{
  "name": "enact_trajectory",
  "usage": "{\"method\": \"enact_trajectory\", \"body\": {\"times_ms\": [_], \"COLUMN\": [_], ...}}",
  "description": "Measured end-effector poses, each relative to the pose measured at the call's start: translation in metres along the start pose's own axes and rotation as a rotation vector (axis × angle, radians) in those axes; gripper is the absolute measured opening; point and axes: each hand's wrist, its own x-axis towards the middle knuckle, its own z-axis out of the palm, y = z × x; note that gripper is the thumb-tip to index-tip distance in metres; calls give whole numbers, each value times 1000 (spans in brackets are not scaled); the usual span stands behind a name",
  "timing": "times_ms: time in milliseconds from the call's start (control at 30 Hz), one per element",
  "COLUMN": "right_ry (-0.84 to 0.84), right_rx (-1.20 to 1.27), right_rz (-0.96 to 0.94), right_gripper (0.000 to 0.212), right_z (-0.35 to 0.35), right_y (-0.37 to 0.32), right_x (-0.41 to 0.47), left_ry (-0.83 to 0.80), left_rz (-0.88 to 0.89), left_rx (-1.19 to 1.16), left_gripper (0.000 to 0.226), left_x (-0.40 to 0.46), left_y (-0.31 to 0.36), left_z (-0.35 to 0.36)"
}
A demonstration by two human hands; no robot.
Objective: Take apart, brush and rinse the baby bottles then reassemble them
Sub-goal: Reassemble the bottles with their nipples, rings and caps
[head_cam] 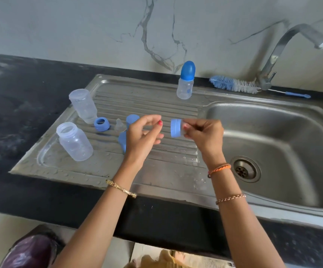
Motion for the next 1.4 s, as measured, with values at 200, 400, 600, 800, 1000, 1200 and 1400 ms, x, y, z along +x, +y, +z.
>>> {"method": "enact_trajectory", "body": {"times_ms": [200,400,600,800,1000,1200,1400], "right_ry": [-131,-283,-305,-308,-366,-371,-335], "right_rx": [467,727,867,875,644,281,239], "right_rz": [235,581,641,713,551,147,-65], "right_gripper": [19,19,12,14,9,34,41], "right_z": [38,86,117,139,157,161,128], "right_y": [-37,-52,-67,-66,-71,-88,-94], "right_x": [-7,-10,-13,-16,-23,-26,-28], "left_ry": [230,601,685,403,321,380,288], "left_rz": [429,861,592,185,22,110,420], "left_rx": [281,500,646,405,340,324,378], "left_gripper": [18,15,65,93,76,57,59], "left_x": [6,8,8,11,14,12,14], "left_y": [-5,-13,-34,-48,-55,-44,-17], "left_z": [-45,-101,-147,-169,-168,-159,-122]}}
